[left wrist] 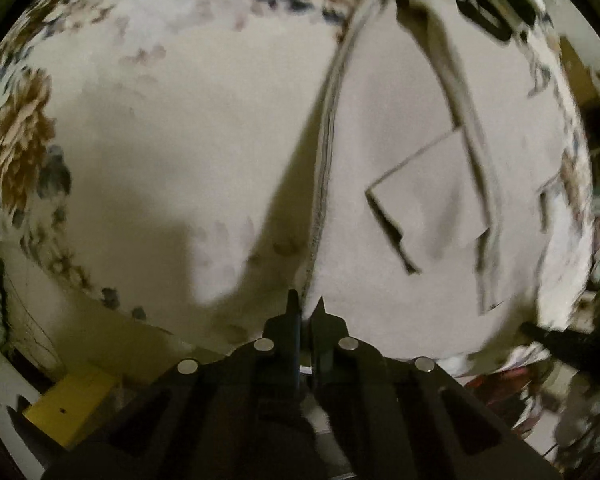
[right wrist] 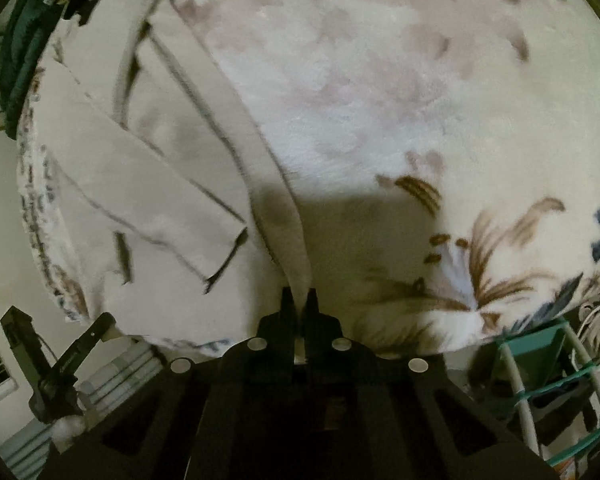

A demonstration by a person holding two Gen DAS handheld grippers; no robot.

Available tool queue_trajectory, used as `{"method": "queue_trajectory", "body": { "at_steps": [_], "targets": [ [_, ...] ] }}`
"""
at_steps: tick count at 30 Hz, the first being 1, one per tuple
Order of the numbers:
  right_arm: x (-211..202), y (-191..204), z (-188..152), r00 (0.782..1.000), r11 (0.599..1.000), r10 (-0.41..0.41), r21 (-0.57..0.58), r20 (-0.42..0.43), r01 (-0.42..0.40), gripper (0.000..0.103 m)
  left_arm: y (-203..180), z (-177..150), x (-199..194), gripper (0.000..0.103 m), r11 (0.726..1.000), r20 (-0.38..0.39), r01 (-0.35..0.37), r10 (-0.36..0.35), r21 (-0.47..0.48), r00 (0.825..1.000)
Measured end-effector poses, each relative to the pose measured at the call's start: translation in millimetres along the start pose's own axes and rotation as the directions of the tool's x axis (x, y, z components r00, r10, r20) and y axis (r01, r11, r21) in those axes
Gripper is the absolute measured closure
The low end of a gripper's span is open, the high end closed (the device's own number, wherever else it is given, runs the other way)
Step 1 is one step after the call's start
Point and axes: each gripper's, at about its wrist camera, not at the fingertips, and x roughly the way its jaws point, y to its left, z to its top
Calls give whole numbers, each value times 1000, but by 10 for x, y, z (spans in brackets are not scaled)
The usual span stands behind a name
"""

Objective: Fold small clothes

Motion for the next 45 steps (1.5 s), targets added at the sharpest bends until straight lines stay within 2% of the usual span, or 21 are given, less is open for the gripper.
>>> {"method": "queue_trajectory", "body": {
  "at_steps": [4,9,12,16,18,22,24,26,28,30,34,39,40,41,42,45],
  "targets": [
    [-316,122,-11,997,997,80,-2,14,-80,100,-22,123,-322,101,996,41,68,-66,-60,997],
    [-785,332,193,981,982,187,10,55,-188,100,-94,600,-689,101,986,115,142,-131,-88,985],
    [-1050,525,495,968,974,227,-10,111,-227,100,-147,1033,-744,101,986,174,156,-142,-65,974],
    [-1323,735,1068,951,976,216,-28,220,-215,100,-366,1692,-726,101,986,246,158,-142,-47,959],
    [-1397,791,1376,941,977,208,-7,268,-214,100,-438,2059,-645,97,986,269,164,-146,-43,952],
    [-1422,805,1874,934,974,191,56,301,-218,98,-383,2425,-488,96,974,268,209,-180,-85,947],
    [-1446,781,1969,935,978,173,57,311,-200,87,-266,2473,-472,85,970,261,219,-185,-106,947],
    [-1492,758,1980,936,984,150,49,318,-174,58,-88,2460,-450,59,963,266,233,-192,-133,945],
    [-1477,748,1944,939,988,133,29,318,-150,53,11,2407,-410,56,965,262,216,-173,-147,949],
    [-1413,730,1890,948,994,101,15,301,-111,53,37,2357,-334,56,974,229,186,-154,-126,961],
    [-1248,790,1883,962,998,49,-41,267,-39,53,-105,2273,-129,55,994,157,110,-108,-4,982],
    [-1029,977,2095,966,996,-10,-87,260,34,54,-377,2367,115,56,993,122,34,-49,116,991],
    [-1014,1010,2136,962,995,-24,-85,271,49,64,-442,2427,147,56,991,126,16,-33,134,991],
    [-1001,1050,2192,956,994,-51,-82,289,78,84,-500,2503,183,55,989,134,-12,-8,145,991],
    [-1002,1073,2236,947,991,-83,-70,311,110,91,-523,2567,211,55,989,142,-38,18,143,990],
    [-1052,1051,2347,928,990,-128,-15,349,142,94,-490,2844,234,55,995,168,-54,38,88,985]
  ]
}}
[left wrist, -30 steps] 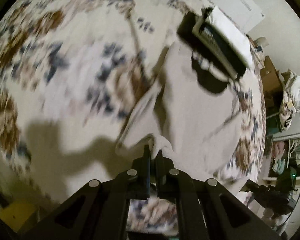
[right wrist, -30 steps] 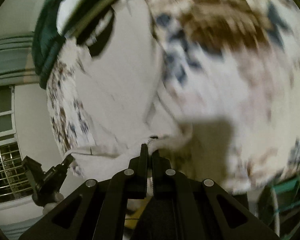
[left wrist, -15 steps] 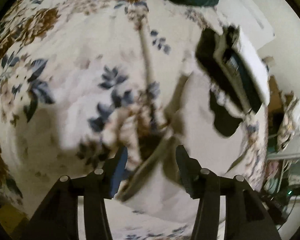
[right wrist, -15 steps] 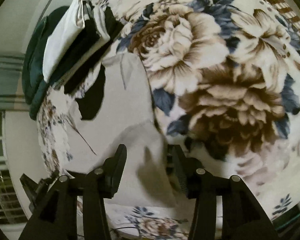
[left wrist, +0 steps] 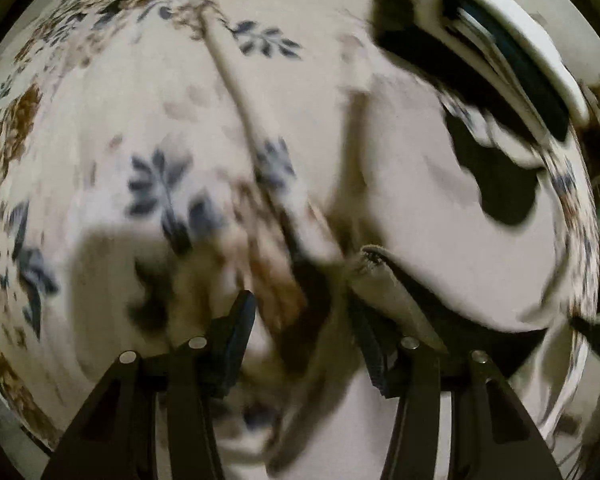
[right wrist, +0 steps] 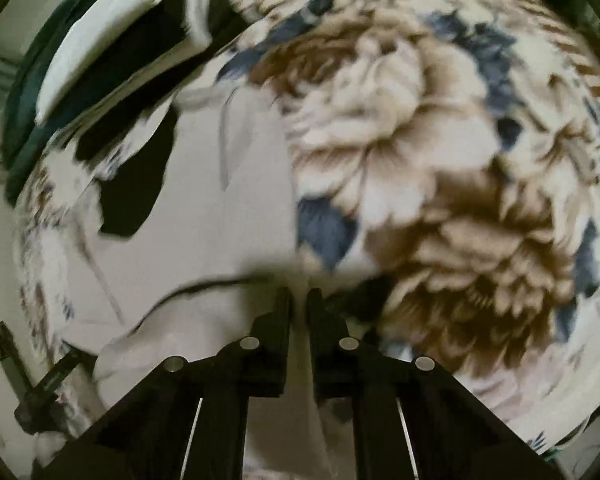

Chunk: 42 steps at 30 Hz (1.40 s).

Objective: Fold small clothes

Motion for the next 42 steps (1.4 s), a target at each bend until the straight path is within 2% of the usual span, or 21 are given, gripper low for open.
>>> {"method": "queue_trajectory", "body": {
  "at_steps": [3,6,10,11,15,16,17,18,19,22,25,29,32,33,34,35,36,37,38,40,42],
  "targets": [
    [-35,-64,88,1000,999,-6,33,1,6,94,131,190,-113,56,998,38,13,-11,-57,999],
    [-86,-128,96,999,999,33,43,-28,-32,93,235,160,-237,55,998,48,22,-19,-61,999],
    [-90,-128,30,993,996,93,18,-69,-92,67,269,-31,-263,56,998,3,56,-56,-31,998],
    [-65,-111,12,992,995,95,6,-81,-95,65,252,-64,-247,56,997,-8,74,-74,-25,997],
    [77,-44,-40,988,995,97,-20,-118,-100,64,66,-95,-148,58,989,-16,145,-145,-6,989],
    [94,-24,-47,990,995,90,-24,-110,-93,69,-5,-84,-125,59,988,-5,152,-152,6,988],
    [87,1,-53,992,996,83,-33,-92,-86,86,-77,-70,-106,81,988,9,152,-152,28,988],
    [69,40,-56,995,996,67,-51,-74,-71,91,-118,-52,-74,96,988,8,149,-149,38,989],
    [43,66,-53,997,996,55,-61,-56,-58,97,-145,-36,-44,101,989,-1,143,-143,42,990],
    [-88,123,-18,999,997,43,-70,0,-43,100,-98,-13,-79,101,993,35,114,-115,34,993],
    [-178,93,49,999,998,32,-54,30,-30,100,40,-18,-64,101,996,34,94,-94,3,995],
    [-65,49,124,1000,999,5,-39,-1,-5,100,149,-15,-19,101,997,13,73,-73,-21,997],
    [93,33,168,997,1000,-11,-27,-77,9,99,177,59,-81,100,997,2,67,-66,-27,998],
    [98,26,182,996,1000,-11,-26,-86,9,97,160,94,-109,100,997,4,68,-68,-21,998],
    [88,31,210,996,1000,-9,-25,-90,7,89,123,143,-136,99,997,7,70,-70,-13,997],
    [65,38,235,996,1000,2,-24,-86,-4,75,88,204,-173,94,997,15,71,-71,-4,997],
    [20,54,279,998,1000,13,-24,-69,-14,65,46,268,-203,89,997,26,79,-80,7,996],
    [-15,70,319,998,999,16,-27,-52,-18,51,-9,349,-227,73,995,38,93,-94,23,995],
    [-50,106,377,999,999,20,-36,-32,-21,43,-64,428,-234,54,994,52,100,-101,36,993],
    [-77,205,531,1000,998,16,-53,-5,-16,32,-195,610,-217,45,991,88,109,-115,72,989],
    [-54,345,727,1000,997,17,-72,18,-16,32,-334,792,-136,45,985,97,111,-124,130,988]
  ]
}}
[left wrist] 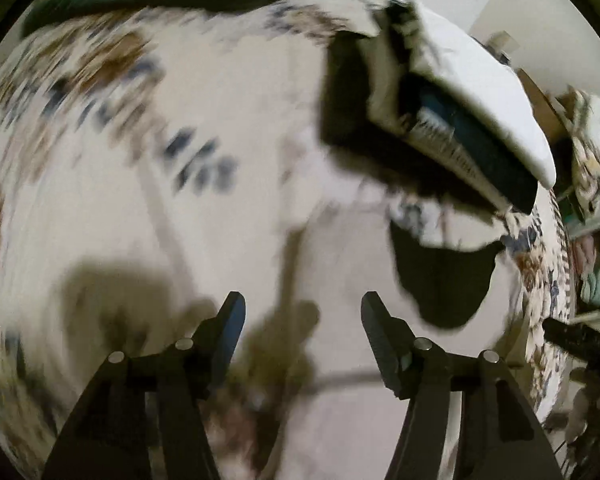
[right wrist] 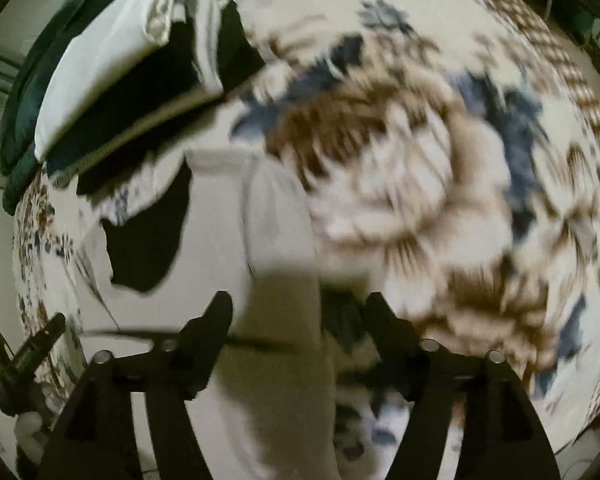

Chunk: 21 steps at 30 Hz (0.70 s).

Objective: Fold small clothes

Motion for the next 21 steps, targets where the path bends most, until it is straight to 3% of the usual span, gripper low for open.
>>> {"method": "queue_trajectory", "body": {
  "at_steps": [4,9,10,11,12,13,14,21],
  "targets": [
    [238,327,466,1000,996,-20,-88,3,20,31,-286,381,387,45,988,-33,-17,22,150,999],
    [629,671,874,995,970,-87,-232,-44,74,31,-538,531,900,48,937,-135,-29,81,348,988],
    [708,731,908,993,960,-99,-270,-63,79,32,-559,518,930,56,930,-139,-26,83,368,987],
    [750,780,912,991,948,-116,-306,-63,92,41,-583,489,927,82,923,-143,-9,70,385,987],
    [788,845,898,988,931,-144,-347,-59,115,53,-598,469,904,94,921,-144,3,58,390,988],
    [803,885,879,985,920,-164,-369,-55,133,79,-603,438,854,99,922,-145,16,44,387,988],
    [776,911,852,986,917,-160,-377,-45,132,93,-604,399,767,99,924,-128,23,29,382,991],
    [146,861,590,997,949,-38,-310,62,55,98,-514,93,-13,100,955,13,28,-33,296,999]
  ]
}}
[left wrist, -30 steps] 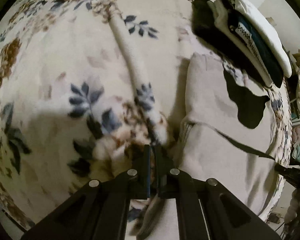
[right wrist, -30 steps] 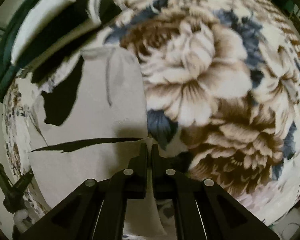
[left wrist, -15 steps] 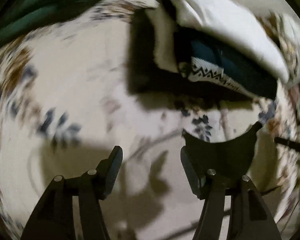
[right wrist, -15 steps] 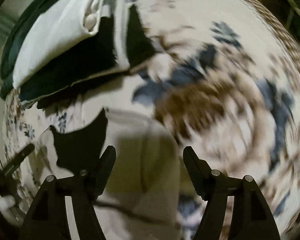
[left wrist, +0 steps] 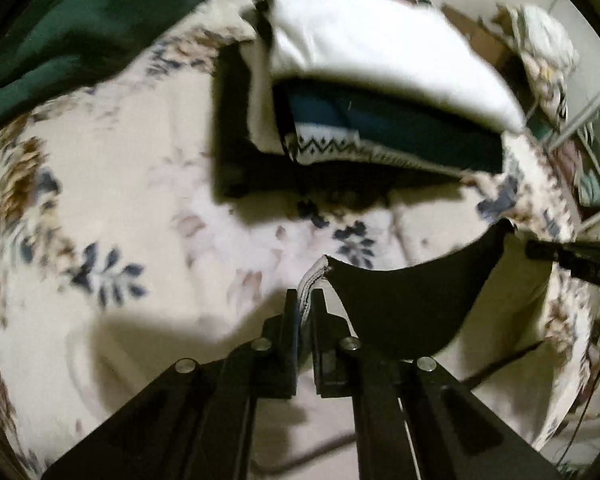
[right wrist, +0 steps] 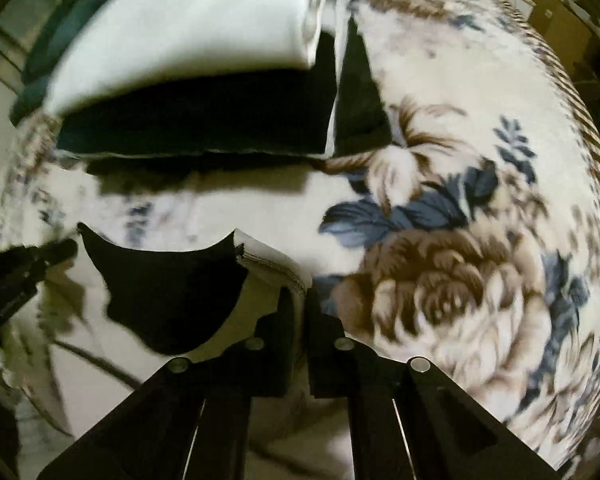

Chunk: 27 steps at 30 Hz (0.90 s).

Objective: Fold small clothes

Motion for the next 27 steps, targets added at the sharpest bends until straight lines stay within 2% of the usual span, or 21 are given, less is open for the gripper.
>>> {"method": "queue_trajectory", "body": {
  "at_steps": [2,3,6,8,11,15,18,19,21,22,23,25,27],
  "targets": [
    [-255,24,-161,999,1000,22,18,38,-23,98,-22,-125,-286,100,1000,38,14,-13,-27,999],
    [-356,45,-263,998,999,31,24,49,-32,98,-17,-81,-347,100,999,49,21,-20,-37,999],
    [-589,170,-653,997,999,27,29,67,-29,98,-105,-364,-608,100,992,57,99,-95,-75,994],
    [-674,152,-1057,999,999,14,45,48,-16,98,-93,-626,-685,100,989,23,107,-105,-106,994],
    [-647,200,-1608,1000,998,-5,61,6,5,98,-51,-1062,-666,100,971,-50,123,-136,-204,989],
    [-561,135,-2178,999,996,-2,85,-51,7,98,-35,-1546,-671,99,965,-126,94,-128,-246,984],
    [-478,97,-2411,994,998,17,63,-110,-10,98,-12,-1801,-658,95,953,-180,108,-163,-282,970],
    [-441,96,-2474,990,999,4,37,-143,1,97,2,-1883,-653,95,940,-206,139,-209,-310,956],
    [-395,90,-2559,980,1000,-16,1,-198,17,89,20,-2018,-716,87,908,-216,206,-297,-364,930],
    [-378,74,-2585,974,1000,-24,-10,-226,23,80,29,-2072,-772,79,895,-208,231,-327,-382,922],
    [-387,34,-2612,970,1000,-19,-4,-244,18,72,37,-2105,-816,67,885,-204,248,-348,-395,915],
    [-463,-54,-2629,972,999,9,35,-235,-1,64,79,-2114,-874,53,874,-198,241,-348,-422,916],
    [-555,-193,-2616,975,992,57,119,-213,-32,55,154,-2053,-894,52,858,-167,239,-346,-455,923]
  ]
}}
